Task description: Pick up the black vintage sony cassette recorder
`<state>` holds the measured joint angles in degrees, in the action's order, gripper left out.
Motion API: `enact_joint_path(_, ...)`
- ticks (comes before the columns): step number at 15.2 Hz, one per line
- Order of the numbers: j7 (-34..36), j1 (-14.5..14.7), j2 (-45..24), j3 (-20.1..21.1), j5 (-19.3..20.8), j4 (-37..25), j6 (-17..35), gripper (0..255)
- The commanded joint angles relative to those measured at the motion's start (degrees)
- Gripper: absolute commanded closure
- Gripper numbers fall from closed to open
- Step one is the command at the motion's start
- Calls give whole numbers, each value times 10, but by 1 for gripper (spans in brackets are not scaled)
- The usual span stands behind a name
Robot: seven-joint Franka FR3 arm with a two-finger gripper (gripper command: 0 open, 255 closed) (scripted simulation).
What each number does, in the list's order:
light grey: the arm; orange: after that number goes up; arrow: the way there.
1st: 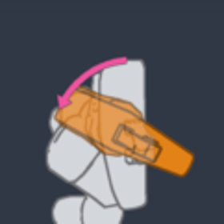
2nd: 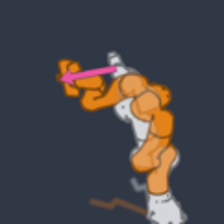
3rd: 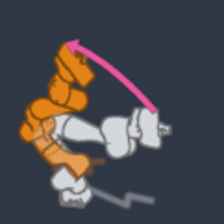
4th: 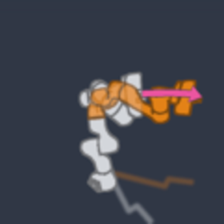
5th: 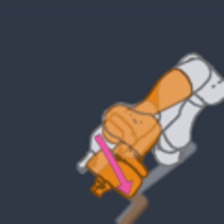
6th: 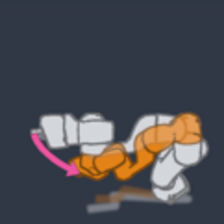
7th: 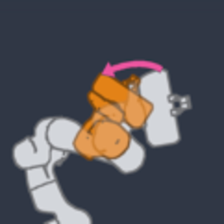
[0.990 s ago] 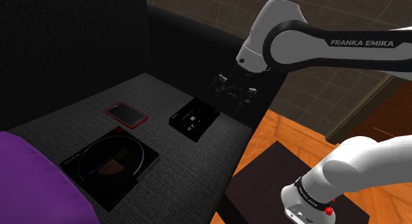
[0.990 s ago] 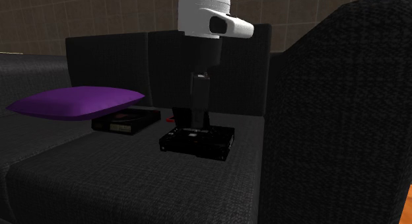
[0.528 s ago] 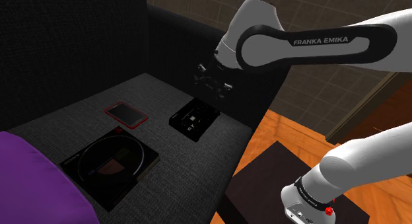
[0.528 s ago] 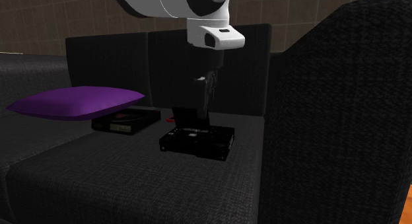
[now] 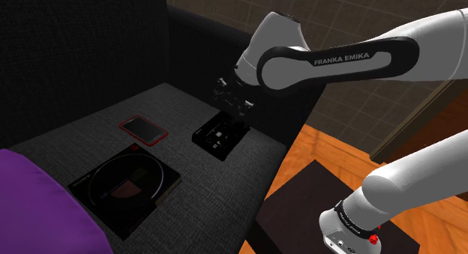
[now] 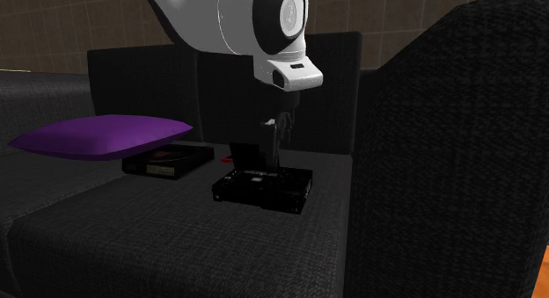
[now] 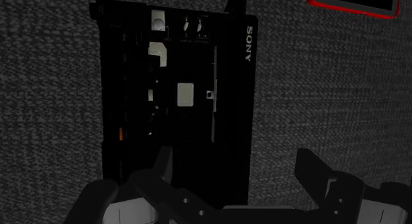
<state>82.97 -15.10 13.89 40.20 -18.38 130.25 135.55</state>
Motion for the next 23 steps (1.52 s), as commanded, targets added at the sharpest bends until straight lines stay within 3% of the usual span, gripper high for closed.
enact_joint_path(1,2,0,-5,4,1,7,13,0)
enact_joint_path(2,2,0,-5,4,1,7,13,0)
enact_joint_path(3,4,-1,-8,5,3,6,14,255)
enact_joint_path(12,2,0,-5,4,1,7,13,255)
enact_joint_path(23,2,0,27,-16,-3,-53,-77,255)
